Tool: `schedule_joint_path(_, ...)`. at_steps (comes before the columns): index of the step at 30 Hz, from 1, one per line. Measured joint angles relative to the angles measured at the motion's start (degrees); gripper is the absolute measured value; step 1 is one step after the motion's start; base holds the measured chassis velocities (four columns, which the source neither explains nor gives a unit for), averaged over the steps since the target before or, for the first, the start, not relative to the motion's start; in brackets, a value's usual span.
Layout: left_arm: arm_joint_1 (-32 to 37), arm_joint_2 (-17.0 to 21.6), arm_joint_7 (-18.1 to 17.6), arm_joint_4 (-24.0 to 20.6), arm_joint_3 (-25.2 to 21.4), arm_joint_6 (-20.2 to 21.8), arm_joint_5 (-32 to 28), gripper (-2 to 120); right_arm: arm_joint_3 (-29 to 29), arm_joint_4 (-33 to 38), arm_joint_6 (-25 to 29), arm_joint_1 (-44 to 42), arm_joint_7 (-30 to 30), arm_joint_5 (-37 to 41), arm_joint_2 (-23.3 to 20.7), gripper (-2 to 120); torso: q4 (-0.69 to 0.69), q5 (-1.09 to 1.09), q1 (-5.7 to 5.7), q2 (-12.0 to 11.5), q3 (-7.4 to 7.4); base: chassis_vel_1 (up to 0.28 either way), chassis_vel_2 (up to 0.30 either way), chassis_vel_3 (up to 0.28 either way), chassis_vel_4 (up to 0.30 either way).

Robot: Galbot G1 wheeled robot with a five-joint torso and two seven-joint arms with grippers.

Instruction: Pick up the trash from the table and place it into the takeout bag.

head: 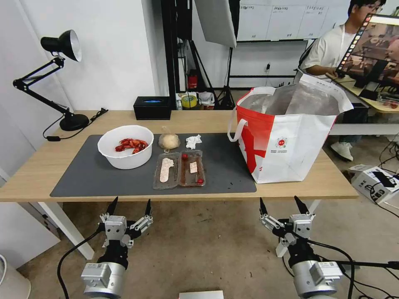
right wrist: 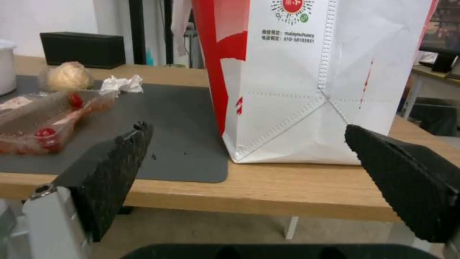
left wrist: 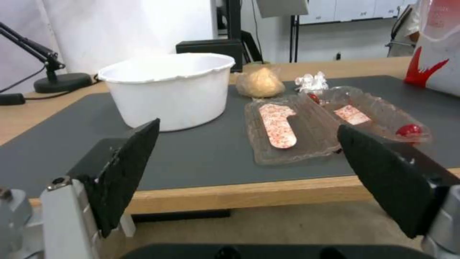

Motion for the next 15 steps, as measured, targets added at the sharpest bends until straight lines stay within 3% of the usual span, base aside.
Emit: schedule_joint_path(15,0.0,0.0,0.0,0.0,0.0,0.0,0.0,100,0.0,0.0,0.0,0.0,0.0,0.0,0.0,100,0.0,0.0,0.0,0.0,0.0,0.0,0.0,0.0,0.0)
